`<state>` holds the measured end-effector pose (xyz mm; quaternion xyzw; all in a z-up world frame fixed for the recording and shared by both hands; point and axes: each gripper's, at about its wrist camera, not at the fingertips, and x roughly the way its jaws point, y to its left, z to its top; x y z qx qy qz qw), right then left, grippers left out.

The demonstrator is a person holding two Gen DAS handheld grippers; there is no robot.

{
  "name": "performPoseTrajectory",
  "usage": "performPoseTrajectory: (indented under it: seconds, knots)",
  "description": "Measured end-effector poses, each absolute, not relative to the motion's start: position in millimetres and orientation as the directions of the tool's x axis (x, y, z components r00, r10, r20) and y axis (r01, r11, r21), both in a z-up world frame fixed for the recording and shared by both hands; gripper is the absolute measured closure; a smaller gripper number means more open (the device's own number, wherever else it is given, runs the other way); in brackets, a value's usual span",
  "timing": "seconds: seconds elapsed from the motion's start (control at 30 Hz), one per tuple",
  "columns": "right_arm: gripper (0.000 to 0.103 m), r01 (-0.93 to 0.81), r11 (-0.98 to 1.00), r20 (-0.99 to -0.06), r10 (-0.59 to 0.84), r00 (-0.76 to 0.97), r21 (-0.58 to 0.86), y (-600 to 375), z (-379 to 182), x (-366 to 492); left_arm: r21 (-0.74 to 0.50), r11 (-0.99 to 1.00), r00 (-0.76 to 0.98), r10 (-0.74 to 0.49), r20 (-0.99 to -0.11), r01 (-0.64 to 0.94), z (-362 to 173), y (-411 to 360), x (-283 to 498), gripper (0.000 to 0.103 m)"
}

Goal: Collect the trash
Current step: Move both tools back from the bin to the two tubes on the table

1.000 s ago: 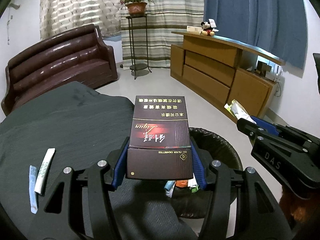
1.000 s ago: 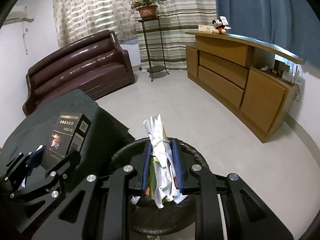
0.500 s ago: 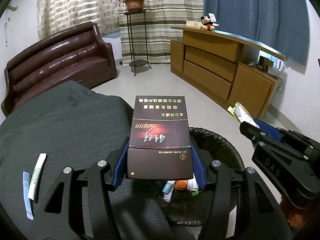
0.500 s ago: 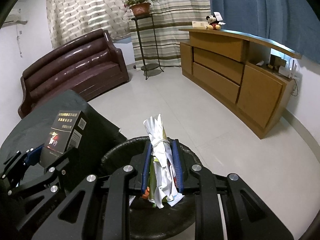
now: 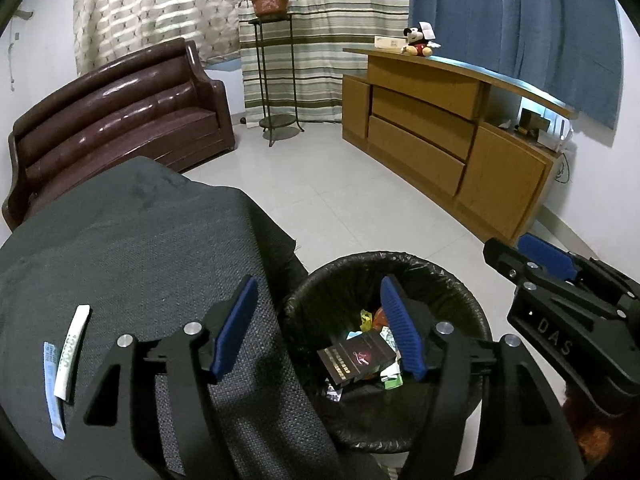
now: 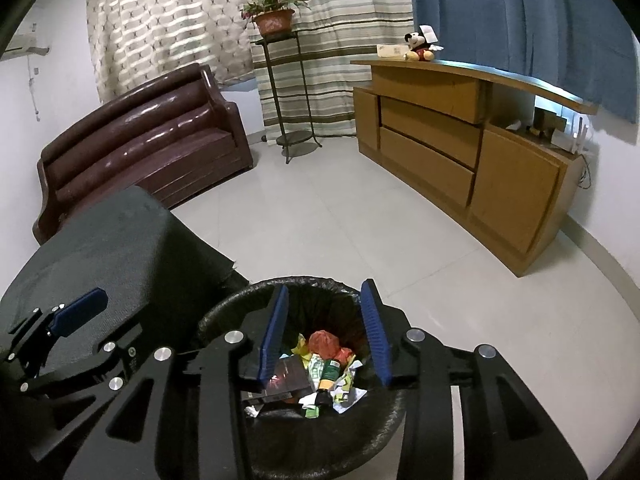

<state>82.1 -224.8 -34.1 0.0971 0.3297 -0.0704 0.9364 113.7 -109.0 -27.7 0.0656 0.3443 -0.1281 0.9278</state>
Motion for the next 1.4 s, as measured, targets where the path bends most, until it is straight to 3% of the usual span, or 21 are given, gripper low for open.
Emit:
performPoseTrajectory:
  seconds: [0.47,0.53,1.4]
  knots:
    - [0.05,0.201,0.973,-0.628,-0.086,0.774,0.114,-226,-32,82,0.028,0.963,0.731,-0.186,-0.657,0.27,-22,-97,115,0.039]
    - [0.049,0.193,0.975,-0.628,-0.081,0.774,0.113,-224,-31,82,0.033,0.964,0.734,-0.179,-0.655,0.265,-20,-93,113,0.034]
    - [0.048,-0.033,0.994,-0.645,0.09,0.759,0.1,-117,-27,79,0.054,0.999,0.765,0.032,-0.643,0.003,3,59,57,0.033]
